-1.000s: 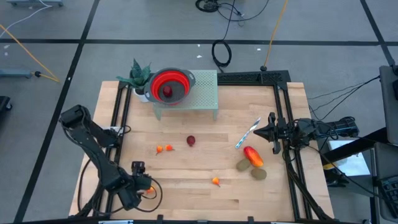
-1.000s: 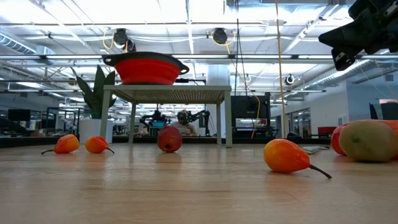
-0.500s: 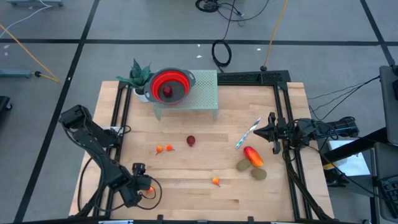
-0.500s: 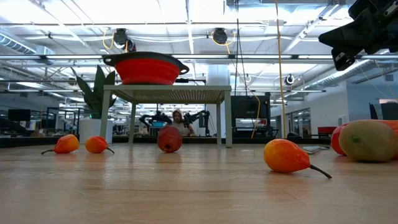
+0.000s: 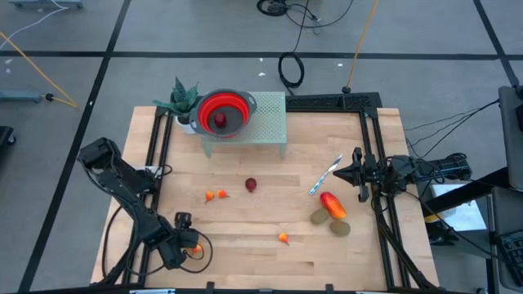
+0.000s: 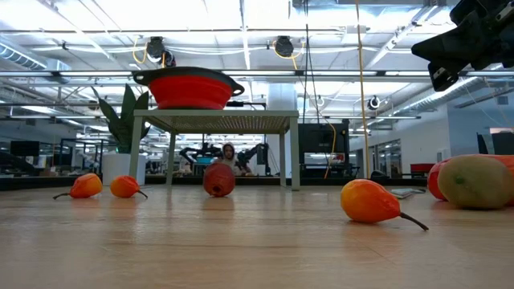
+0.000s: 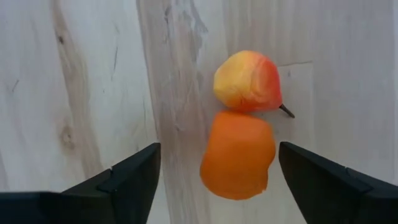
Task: Pick & Place Fruit
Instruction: Put the orange into the red strainer bowl on the shelf
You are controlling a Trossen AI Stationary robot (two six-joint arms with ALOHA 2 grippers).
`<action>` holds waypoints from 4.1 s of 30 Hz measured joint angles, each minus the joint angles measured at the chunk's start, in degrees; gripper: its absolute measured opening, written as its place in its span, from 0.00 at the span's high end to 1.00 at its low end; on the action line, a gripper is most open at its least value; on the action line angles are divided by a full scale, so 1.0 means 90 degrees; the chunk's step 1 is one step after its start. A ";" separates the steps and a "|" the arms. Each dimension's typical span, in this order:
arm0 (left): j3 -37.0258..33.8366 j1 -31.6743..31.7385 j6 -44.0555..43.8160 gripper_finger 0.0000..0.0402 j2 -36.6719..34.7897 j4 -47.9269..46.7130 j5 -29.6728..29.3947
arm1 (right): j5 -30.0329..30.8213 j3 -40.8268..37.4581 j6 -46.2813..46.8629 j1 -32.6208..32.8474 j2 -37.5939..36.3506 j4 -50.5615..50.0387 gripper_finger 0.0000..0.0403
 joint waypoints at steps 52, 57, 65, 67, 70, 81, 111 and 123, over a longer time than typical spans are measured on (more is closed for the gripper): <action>0.2312 0.0320 -0.2370 0.73 -0.0024 -0.5499 -0.1221 | -0.0002 0.0000 -0.0001 0.0002 -0.0002 0.0000 1.00; 0.2712 0.0486 -0.2954 0.73 -0.0024 -0.5773 -0.2779 | -0.0002 0.0000 -0.0002 0.0002 0.0000 0.0000 1.00; 0.2890 0.0808 -0.3894 0.73 -0.0027 -0.5258 -0.4740 | -0.0002 0.0000 -0.0002 0.0000 0.0000 0.0000 1.00; 0.2892 0.0848 -0.4086 0.73 -0.0027 -0.4988 -0.5267 | -0.0002 0.0000 -0.0002 0.0002 0.0000 0.0000 1.00; 0.2892 0.0894 -0.4255 0.73 -0.0027 -0.4480 -0.5997 | -0.0002 0.0000 -0.0002 0.0000 0.0000 -0.0001 1.00; 0.2895 0.0964 -0.5277 0.73 -0.0027 -0.2968 -0.7454 | 0.0000 0.0000 -0.0119 0.0001 0.0000 0.0000 1.00; 0.2895 0.2539 -0.4257 0.73 -0.0078 0.1749 -0.2121 | 0.0003 0.0000 -0.0121 0.0001 -0.0002 0.0002 1.00; 0.2895 0.3253 -0.0055 0.73 -0.0078 0.4949 -0.0857 | 0.0000 0.0000 -0.0124 0.0002 0.0000 0.0000 1.00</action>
